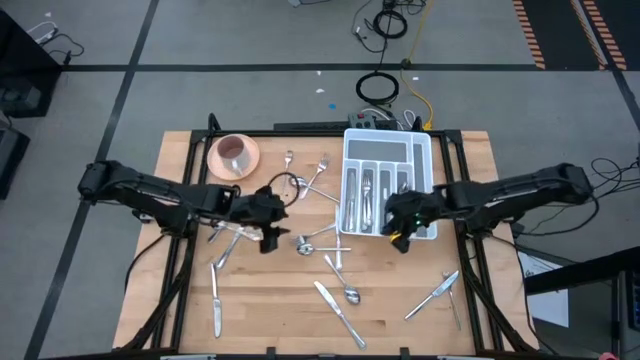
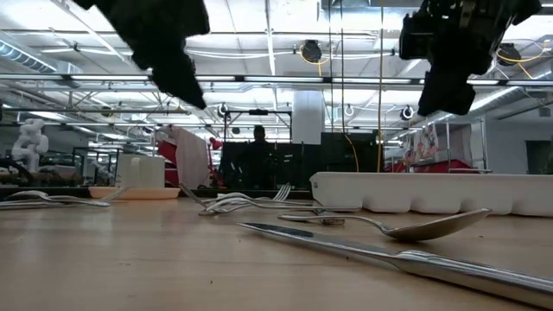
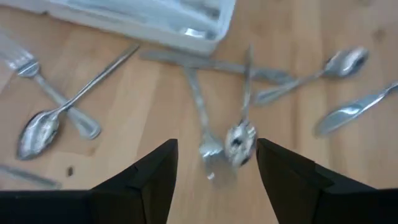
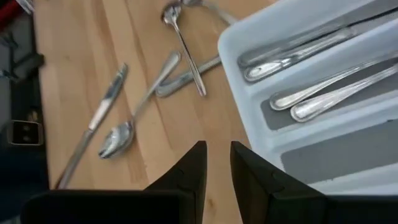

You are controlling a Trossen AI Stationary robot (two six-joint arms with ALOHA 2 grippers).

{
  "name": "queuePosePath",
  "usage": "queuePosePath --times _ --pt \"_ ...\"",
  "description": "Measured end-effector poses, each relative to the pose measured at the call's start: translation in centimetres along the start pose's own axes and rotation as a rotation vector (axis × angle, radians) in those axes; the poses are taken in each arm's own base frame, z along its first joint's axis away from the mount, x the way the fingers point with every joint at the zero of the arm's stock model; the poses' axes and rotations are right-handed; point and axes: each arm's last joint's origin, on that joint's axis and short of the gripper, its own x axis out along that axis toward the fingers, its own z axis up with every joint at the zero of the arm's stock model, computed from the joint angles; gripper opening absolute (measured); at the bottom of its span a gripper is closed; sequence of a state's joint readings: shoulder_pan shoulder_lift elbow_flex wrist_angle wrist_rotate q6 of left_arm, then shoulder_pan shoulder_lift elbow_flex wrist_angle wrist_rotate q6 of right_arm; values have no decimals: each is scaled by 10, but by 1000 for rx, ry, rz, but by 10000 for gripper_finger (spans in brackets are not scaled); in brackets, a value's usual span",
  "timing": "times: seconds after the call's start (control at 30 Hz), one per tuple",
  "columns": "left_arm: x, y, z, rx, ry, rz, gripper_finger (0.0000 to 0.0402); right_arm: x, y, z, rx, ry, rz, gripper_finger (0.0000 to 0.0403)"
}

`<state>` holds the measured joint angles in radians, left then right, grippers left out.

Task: Sort silverware
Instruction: Put the silver fork into the white silverware tray

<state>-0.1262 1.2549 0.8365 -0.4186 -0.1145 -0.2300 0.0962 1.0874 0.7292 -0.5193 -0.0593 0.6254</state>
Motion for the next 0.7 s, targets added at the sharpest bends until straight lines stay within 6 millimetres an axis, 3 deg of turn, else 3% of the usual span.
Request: queuePosePath --times 0.3,0.7 --pt "12 -21 -35 541 96 71 224 27 9 1 -26 20 6 64" --pt "57 -31 -51 752 108 116 224 28 13 3 6 -11 35 64"
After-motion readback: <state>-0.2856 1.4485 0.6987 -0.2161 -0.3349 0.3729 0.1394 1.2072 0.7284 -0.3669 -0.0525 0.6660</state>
